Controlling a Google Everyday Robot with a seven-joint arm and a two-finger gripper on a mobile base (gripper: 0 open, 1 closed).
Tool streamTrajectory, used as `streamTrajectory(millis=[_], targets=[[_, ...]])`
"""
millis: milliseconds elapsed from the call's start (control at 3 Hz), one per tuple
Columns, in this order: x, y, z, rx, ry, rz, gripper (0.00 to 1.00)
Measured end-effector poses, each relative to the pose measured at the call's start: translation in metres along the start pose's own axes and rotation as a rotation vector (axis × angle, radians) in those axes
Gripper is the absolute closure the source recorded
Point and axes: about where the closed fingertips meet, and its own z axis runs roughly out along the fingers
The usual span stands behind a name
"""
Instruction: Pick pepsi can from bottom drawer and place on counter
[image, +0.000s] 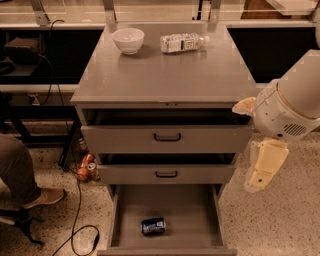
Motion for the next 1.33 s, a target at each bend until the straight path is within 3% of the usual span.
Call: streamTrajectory(millis=[333,667,1333], targets=[[0.0,0.0,0.004,-0.001,-0.002,-0.008,0.0],[-0.002,0.004,0.041,-0.013,-0.019,-0.081,0.0],[-0.023,0.027,0.214,-0.159,-0.156,-0.235,0.0]])
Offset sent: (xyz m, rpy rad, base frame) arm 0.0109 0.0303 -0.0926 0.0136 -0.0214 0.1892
